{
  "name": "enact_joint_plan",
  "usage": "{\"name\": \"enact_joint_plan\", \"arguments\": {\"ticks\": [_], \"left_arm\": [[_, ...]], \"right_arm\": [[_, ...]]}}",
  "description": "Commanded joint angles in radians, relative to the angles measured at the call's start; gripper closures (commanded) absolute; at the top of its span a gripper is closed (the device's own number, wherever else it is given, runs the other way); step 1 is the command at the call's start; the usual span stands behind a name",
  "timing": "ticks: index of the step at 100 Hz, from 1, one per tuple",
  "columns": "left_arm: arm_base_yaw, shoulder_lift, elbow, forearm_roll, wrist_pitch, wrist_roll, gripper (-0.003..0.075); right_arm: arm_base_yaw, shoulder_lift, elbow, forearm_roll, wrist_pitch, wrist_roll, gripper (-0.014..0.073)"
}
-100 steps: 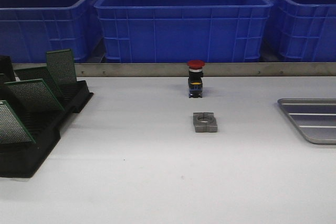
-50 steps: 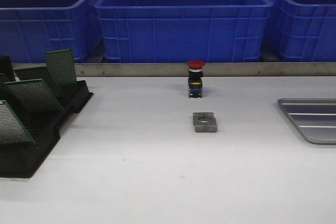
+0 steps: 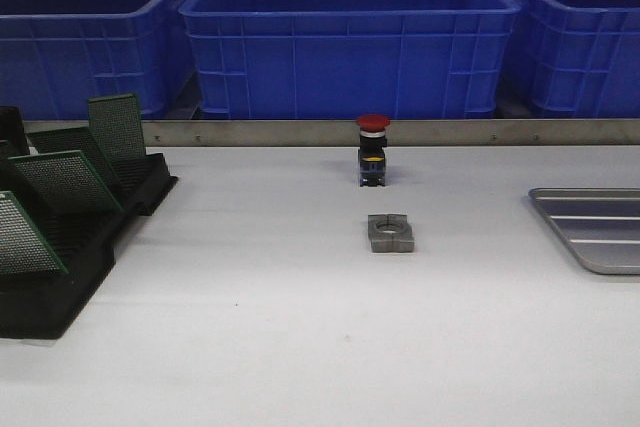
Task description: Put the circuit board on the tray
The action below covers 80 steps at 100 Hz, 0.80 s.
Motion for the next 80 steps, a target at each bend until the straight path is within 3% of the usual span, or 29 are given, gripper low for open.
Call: {"name": "enact_joint_plan", "arguments": {"ticks": [1,37,46,63,72,80], "left_arm": [[-0.001,0.090,-0.091,-0.011,0.033,-0.011,0.0741],[-0.001,0.472,-0.244,-0.014,0.209,0.036,0.0731],[-0.001,0.558,-0.270,-0.039,0.214,0.087,0.0636],[-0.001,0.693,-0.339,-0.137,0.233,0.283,0.0314],[-0.003,0.750,-0.376,-0.195,0.233,0.436,0.0276],[-0.030,0.794,-0.403,-0.251,0.256,0.672,0.0281]], "right_arm": [[0.000,-0.023,-0.013,-0.007,-0.074,-0.003,0.0655],[0.000,-0.023,-0.013,-0.007,-0.074,-0.003,0.0655],[0.000,-0.023,-0.013,-0.007,-0.074,-0.003,0.0655],[0.000,-0.023,-0.013,-0.007,-0.074,-0.003,0.0655],[0.000,-0.023,-0.013,-0.007,-0.074,-0.003,0.0655],[0.000,-0.023,-0.013,-0.007,-0.074,-0.003,0.0655]]}}
